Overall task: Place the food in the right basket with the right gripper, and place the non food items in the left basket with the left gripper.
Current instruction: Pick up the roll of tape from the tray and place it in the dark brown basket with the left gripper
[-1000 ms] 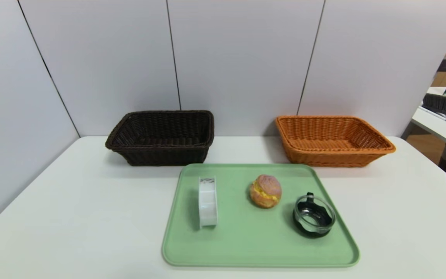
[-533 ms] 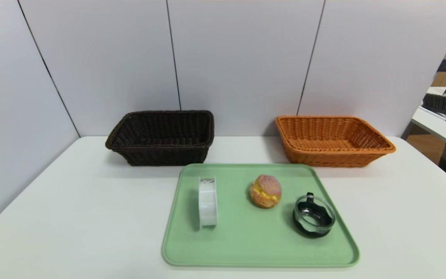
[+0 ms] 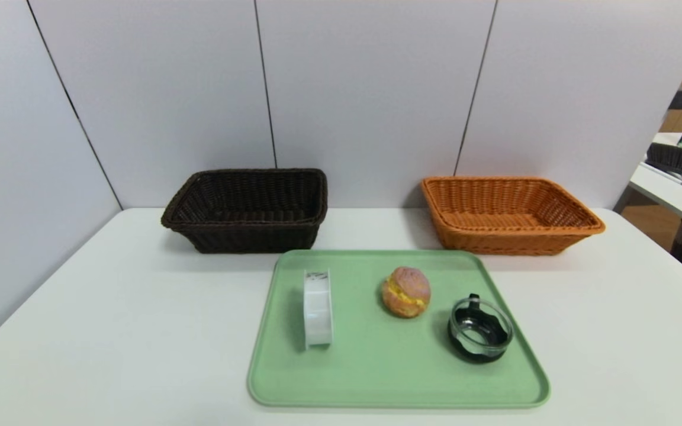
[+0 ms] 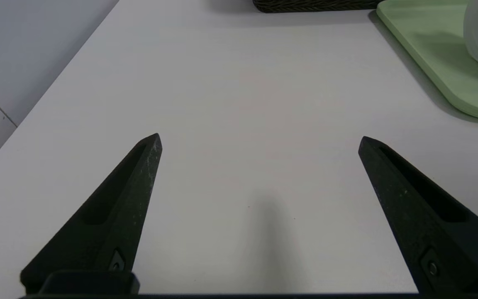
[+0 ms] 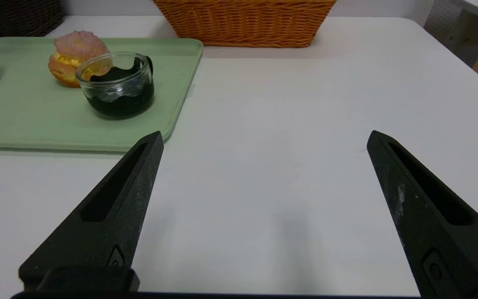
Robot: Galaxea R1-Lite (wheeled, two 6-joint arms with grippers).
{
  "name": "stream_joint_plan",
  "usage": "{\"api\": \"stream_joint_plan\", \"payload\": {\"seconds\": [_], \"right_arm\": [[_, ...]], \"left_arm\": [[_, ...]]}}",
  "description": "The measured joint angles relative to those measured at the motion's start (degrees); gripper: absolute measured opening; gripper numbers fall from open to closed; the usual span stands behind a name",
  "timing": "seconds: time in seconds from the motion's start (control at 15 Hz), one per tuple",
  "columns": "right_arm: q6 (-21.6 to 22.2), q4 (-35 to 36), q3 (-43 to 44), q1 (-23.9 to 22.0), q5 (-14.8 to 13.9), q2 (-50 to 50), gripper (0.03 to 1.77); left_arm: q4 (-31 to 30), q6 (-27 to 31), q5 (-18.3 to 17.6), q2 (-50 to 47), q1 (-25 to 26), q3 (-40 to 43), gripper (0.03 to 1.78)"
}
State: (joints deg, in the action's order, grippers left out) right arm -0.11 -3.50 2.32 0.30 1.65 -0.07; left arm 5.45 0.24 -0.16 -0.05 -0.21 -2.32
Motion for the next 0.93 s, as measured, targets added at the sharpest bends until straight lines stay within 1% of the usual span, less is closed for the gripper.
{"api": "stream_joint_plan", "payload": {"seconds": [0.13,0.2,0.33,0.4,0.47,0.73,0.93], "right_arm": [[0.60,-1.27,2.83,0.00,1.79,0.05,1.70],[0.73,-3.30,5.01,0.00,2.90,0.12,1.70],[0.90,-9.90,9.72,0.00,5.13,0.60,1.70],[0.93,-12.24,11.30,0.00,5.90,1.41,1.70],[0.95,-13.06,12.59,0.02,6.49,2.79,1.70],[1.01,-12.96,16.66,0.95,7.53,12.01,1.70],[1.05,-12.65,21.03,1.78,7.63,22.50,1.70]], "left_arm": [[0.33,0.13,-0.35,0.05,0.00,-0.62,1.69],[0.56,0.09,-0.78,0.32,0.02,-1.29,1.69],[1.13,-0.04,-2.45,1.95,0.00,-3.77,1.69],[1.52,-0.04,-3.01,3.49,-0.01,-5.14,1.69],[1.83,-0.13,-3.52,5.53,-0.01,-6.58,1.69],[2.21,-0.22,-6.40,18.68,-0.04,-13.91,1.69],[2.54,-0.04,-9.57,31.00,-0.06,-21.22,1.69]]}}
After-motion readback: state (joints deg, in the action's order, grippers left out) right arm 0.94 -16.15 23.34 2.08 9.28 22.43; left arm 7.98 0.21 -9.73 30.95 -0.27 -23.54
